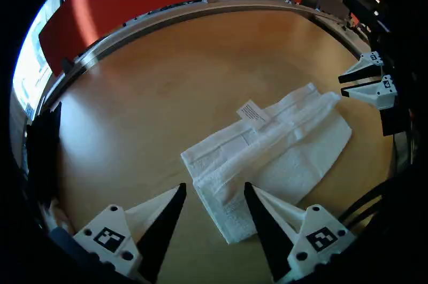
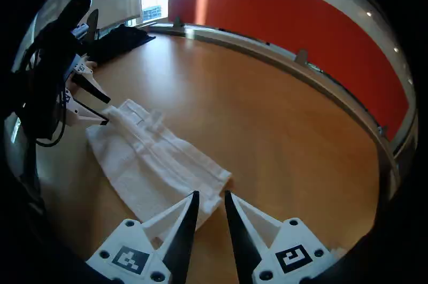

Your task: Fold towel

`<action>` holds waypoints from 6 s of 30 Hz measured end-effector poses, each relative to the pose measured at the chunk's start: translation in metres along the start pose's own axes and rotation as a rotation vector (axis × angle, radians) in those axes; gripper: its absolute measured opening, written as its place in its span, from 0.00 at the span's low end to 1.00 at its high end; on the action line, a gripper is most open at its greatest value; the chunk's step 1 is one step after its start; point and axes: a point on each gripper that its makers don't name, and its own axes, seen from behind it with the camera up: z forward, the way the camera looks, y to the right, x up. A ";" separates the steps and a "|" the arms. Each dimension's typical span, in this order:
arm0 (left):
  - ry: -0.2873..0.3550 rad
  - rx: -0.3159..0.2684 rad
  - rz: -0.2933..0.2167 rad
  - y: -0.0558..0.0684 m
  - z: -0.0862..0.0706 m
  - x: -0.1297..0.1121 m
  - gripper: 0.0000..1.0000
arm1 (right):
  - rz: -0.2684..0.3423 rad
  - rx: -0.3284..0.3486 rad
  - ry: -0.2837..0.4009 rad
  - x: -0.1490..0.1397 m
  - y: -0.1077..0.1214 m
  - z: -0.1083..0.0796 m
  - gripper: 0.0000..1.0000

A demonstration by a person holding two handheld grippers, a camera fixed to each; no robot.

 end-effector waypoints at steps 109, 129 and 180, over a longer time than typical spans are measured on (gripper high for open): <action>0.054 0.224 -0.475 0.006 -0.160 -0.221 0.93 | -0.244 0.091 0.014 0.058 -0.069 0.078 0.97; 0.070 0.247 -0.492 0.013 -0.176 -0.229 0.93 | -0.243 0.063 0.031 0.072 -0.053 0.066 0.97; 0.087 0.247 -0.467 0.024 -0.191 -0.234 0.93 | -0.057 0.128 -0.135 -0.083 -0.051 -0.016 0.40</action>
